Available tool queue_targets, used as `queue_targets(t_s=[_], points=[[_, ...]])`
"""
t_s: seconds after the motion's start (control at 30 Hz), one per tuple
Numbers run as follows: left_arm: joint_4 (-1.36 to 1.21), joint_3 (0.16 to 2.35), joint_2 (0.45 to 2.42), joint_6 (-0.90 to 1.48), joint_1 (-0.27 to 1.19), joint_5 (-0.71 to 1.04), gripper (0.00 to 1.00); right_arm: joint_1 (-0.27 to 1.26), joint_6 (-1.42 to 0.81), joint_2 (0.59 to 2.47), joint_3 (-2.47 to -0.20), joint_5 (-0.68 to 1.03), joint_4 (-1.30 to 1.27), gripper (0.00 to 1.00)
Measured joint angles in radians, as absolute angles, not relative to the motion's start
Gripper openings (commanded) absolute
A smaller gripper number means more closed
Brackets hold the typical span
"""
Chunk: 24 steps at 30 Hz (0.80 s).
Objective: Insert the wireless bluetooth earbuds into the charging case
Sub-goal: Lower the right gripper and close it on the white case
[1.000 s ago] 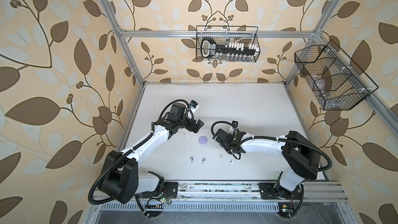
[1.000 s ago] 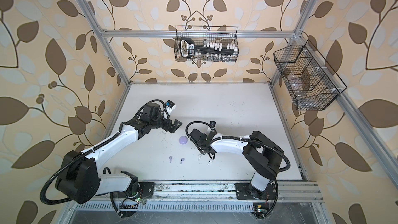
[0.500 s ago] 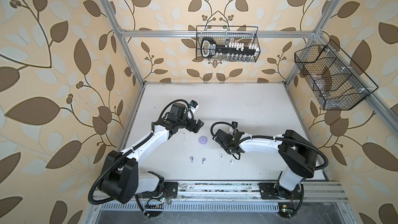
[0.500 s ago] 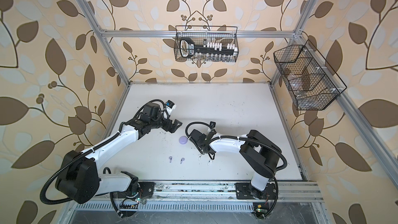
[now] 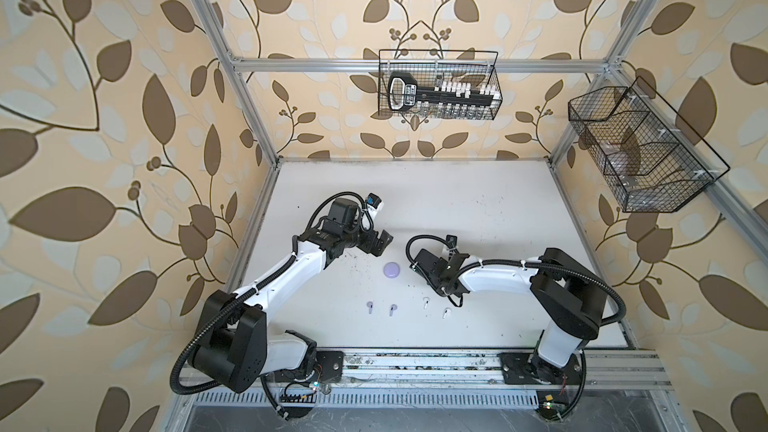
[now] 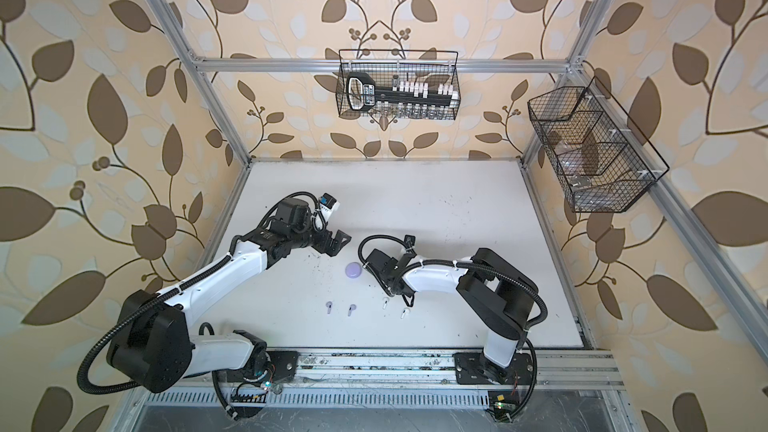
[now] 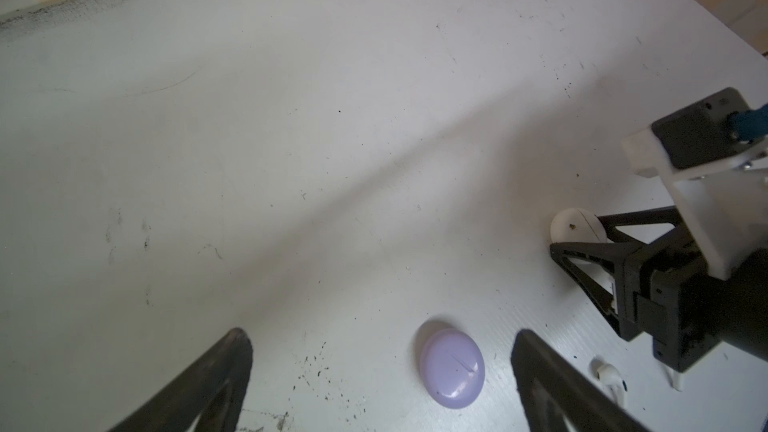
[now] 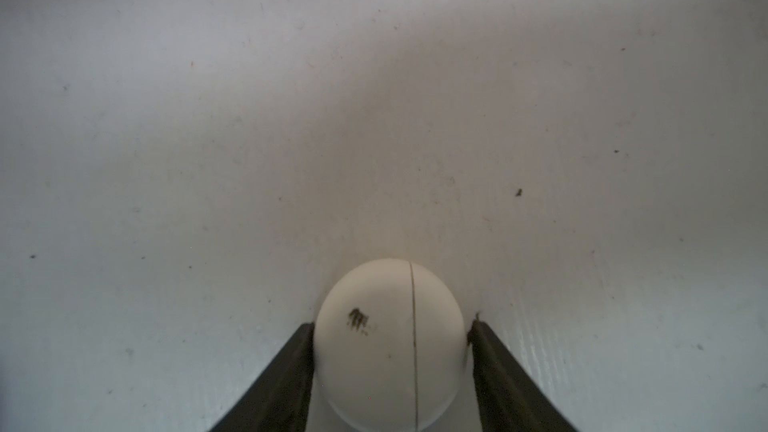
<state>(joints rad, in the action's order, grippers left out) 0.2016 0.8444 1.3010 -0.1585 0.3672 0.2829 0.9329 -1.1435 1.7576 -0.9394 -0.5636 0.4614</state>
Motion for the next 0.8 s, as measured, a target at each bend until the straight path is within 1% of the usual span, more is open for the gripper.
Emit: queue_targets(t_s=[0.3,0.53,0.8], points=[[0.213,0.844,1.301,-0.159,0.367,0.279,0.99,0.933,-1.124,1.764,-0.942,-0.566,0.458,0.59],[0.213,0.844,1.301,-0.159,0.367,0.279,0.99,0.931,-1.109,1.764,-0.942,-0.566,0.456,0.55],[0.214,0.844,1.301,-0.159,0.367,0.279,0.99,0.929,-1.098,1.764,-0.942,-0.565,0.452,0.54]])
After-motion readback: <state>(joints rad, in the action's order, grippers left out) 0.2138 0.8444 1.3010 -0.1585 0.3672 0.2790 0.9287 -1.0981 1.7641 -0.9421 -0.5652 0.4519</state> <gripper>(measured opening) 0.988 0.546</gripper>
